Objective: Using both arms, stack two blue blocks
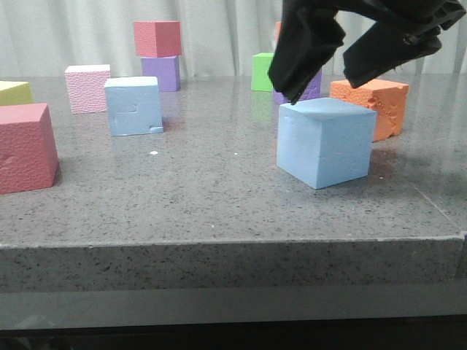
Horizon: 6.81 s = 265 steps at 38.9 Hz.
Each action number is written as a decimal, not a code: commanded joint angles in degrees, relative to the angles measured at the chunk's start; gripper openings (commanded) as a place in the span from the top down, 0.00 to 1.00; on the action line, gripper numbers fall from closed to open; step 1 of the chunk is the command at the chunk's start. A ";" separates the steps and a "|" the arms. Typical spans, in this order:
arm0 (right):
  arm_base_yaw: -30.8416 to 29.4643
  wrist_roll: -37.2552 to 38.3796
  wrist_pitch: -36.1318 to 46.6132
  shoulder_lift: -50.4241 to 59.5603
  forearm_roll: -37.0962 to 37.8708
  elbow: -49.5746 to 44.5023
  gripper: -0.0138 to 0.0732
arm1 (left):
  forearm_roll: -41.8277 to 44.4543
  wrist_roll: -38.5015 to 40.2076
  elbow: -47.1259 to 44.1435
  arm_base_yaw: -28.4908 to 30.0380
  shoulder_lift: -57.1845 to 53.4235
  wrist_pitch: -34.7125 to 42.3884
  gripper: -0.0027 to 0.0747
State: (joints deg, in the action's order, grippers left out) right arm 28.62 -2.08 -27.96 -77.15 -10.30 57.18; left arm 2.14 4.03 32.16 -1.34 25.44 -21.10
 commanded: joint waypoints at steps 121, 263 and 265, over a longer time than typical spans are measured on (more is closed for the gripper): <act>6.86 -0.35 1.44 5.87 -0.64 13.96 0.91 | -0.13 0.38 2.13 0.10 0.72 4.00 0.14; -21.77 -0.35 5.66 58.39 2.15 -29.14 0.92 | 6.70 23.01 77.76 -26.67 83.24 -41.77 0.56; -21.77 -0.35 5.66 58.39 2.15 -29.14 0.92 | 6.70 21.48 79.11 -27.27 82.72 -43.14 0.56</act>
State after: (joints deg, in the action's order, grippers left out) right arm 7.11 -2.00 -27.27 -18.52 -8.24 26.49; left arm 8.66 27.95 107.57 -27.41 112.40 -63.58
